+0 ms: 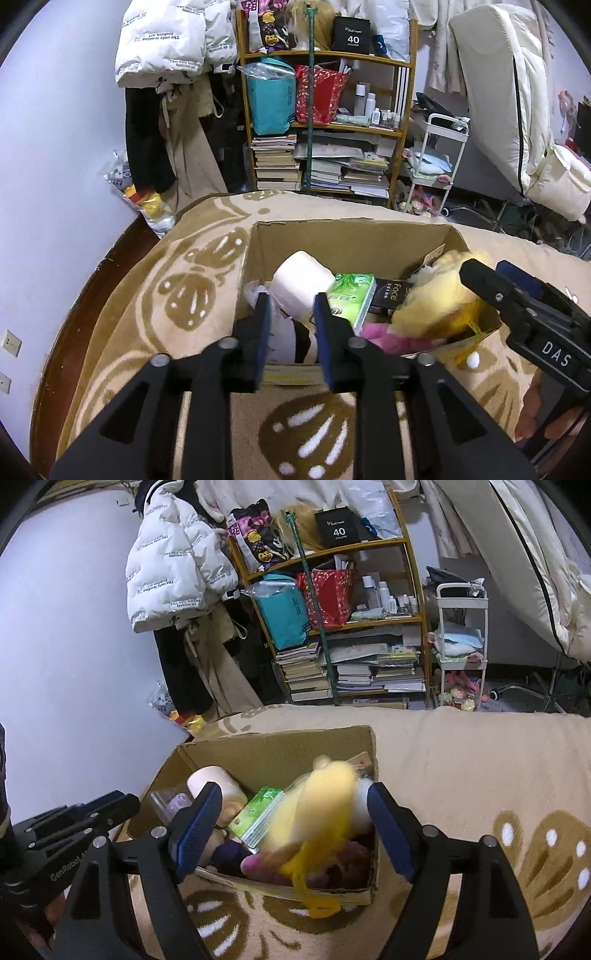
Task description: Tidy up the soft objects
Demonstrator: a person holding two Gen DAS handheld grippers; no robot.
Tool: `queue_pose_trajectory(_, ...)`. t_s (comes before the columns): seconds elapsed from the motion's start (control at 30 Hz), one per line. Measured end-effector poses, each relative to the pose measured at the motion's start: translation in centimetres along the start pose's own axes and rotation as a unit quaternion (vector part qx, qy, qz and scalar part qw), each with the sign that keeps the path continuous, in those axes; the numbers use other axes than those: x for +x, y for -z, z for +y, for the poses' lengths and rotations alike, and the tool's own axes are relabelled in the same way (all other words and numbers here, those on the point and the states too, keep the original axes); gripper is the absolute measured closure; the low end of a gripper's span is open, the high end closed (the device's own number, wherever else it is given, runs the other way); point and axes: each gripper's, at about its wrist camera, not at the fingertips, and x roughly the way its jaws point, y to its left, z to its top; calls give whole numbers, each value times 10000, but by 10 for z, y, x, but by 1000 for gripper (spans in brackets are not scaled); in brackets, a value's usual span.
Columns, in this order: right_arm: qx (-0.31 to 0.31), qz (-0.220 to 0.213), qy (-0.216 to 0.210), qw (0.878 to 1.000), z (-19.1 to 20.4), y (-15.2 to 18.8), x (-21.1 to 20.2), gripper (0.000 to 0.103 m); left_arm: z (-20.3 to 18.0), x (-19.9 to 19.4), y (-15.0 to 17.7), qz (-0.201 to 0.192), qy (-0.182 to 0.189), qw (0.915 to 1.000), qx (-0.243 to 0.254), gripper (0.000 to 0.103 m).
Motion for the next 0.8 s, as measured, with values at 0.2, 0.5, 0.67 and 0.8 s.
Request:
queue_pose_trajectory(0.2,-98,-131,-27,9999,5,-2,-15,9,5,-16,0,-206,-61,9998,-11,48)
queue_pose_trajectory(0.5,-440,-269,-56,9987,14,5,-47,0,10,-53,7,-544,-306,9980,40,20)
queue_pose_trajectory(0.67,-400,-362,-59,9985,10,9,-70,0,17,-75,17,-675,-513,9964,52,10)
queue_pose_trajectory(0.8,-562,-775,200,9952,8,15,-100,0,21,-94,32,-790,-590,9951,113,7)
